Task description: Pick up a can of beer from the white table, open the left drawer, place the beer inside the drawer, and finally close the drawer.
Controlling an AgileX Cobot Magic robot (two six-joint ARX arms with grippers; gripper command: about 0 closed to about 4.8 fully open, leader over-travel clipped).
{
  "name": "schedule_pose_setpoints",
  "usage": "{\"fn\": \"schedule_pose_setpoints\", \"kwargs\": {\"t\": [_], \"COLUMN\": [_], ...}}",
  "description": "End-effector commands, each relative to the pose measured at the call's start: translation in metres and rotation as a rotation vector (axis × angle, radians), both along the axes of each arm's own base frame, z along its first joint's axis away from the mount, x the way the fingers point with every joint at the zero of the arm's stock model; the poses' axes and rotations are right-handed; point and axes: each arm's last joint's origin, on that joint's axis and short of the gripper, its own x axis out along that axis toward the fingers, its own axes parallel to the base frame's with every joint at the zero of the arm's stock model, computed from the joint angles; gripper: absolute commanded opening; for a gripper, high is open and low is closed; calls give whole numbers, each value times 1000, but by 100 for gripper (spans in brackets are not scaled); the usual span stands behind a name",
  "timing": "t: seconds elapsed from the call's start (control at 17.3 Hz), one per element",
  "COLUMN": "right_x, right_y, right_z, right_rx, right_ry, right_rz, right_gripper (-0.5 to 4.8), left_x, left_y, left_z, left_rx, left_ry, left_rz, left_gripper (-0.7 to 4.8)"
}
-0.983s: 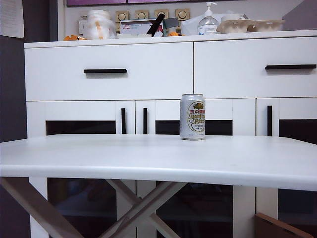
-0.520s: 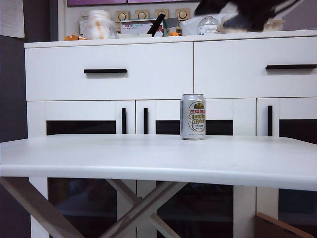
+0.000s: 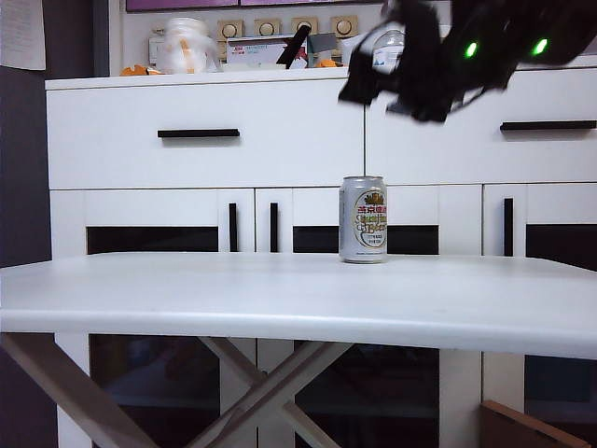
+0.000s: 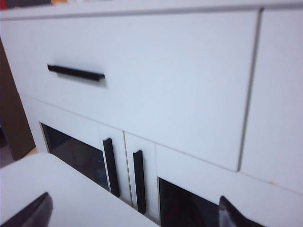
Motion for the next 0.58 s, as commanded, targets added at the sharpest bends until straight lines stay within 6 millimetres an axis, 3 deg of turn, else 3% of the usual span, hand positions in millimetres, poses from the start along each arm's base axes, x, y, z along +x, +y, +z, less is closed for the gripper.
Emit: {"fn": "schedule_pose_setpoints", "kwargs": {"t": [0.06,0.23,0.35,0.52,0.58], "right_x": [17,25,34,37,40], "right_y": [6,9,12,13,14], "right_z": [-21,-43,-70,-86,-104], "right_rx": [-8,-10,-18,-32,-43], "right_ry": [29,37,63,102,136], "right_rz": [4,0,-7,-9,-24], "right_gripper": [479,479,479,479,479], "left_x": [1,2,4,5,6], "left_y": [0,-1,-2,-2,-2], "left_z": [1,1,-1,-1,-1], "left_rx": [-6,-4,-1,0,0], "left_ry": [-8,-4,3,7,8], "left_rz": [-4,-4,-4,-5,-5], "left_gripper": [-5,-5,-5,-5,-5]}}
